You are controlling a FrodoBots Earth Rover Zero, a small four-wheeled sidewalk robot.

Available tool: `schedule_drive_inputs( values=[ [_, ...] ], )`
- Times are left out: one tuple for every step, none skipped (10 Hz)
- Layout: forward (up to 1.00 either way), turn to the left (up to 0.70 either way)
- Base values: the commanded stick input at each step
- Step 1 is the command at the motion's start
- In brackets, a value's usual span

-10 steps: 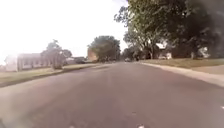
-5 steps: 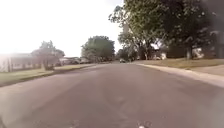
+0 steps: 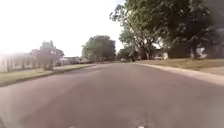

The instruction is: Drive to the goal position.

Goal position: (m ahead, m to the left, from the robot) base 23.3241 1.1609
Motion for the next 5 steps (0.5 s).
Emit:
schedule_drive_inputs(
  values=[
    [1.00,-0.37],
    [1.00,-0.37],
    [1.00,-0.37],
    [1.00,-0.37],
    [1.00,-0.37]
  ],
)
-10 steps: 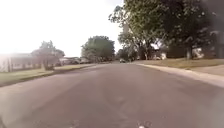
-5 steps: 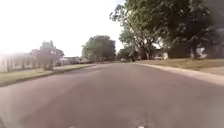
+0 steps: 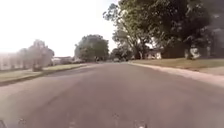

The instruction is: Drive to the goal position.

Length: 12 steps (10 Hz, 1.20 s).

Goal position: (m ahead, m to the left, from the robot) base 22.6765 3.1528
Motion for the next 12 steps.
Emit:
schedule_drive_inputs(
  values=[
    [1.00,-0.37],
    [1.00,-0.37],
    [1.00,-0.07],
    [1.00,0.00],
    [1.00,0.00],
    [1.00,0.00],
    [1.00,0.00],
    [1.00,0.00],
    [1.00,0.00],
    [1.00,0.00],
    [1.00,0.00],
    [1.00,0.00]
  ],
)
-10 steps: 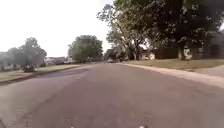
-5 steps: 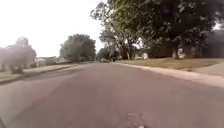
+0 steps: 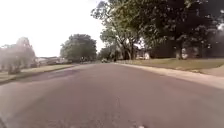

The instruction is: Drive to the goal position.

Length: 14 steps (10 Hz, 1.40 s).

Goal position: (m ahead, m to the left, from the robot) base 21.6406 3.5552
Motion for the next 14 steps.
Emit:
schedule_drive_inputs(
  values=[
    [1.00,0.00],
    [1.00,0.00],
    [1.00,0.00],
    [1.00,0.00],
    [1.00,0.00],
    [1.00,0.00],
    [1.00,0.00],
    [1.00,0.00],
    [1.00,0.00],
    [1.00,0.00],
    [1.00,0.00],
    [1.00,0.00],
    [1.00,0.00],
    [1.00,0.01]
  ],
)
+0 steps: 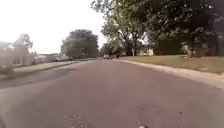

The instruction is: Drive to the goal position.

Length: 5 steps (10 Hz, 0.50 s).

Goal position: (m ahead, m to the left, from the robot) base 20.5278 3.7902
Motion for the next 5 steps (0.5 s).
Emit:
schedule_drive_inputs(
  values=[
    [1.00,0.03],
    [1.00,0.06],
    [1.00,0.06],
    [1.00,0.05],
    [1.00,0.04]
  ],
)
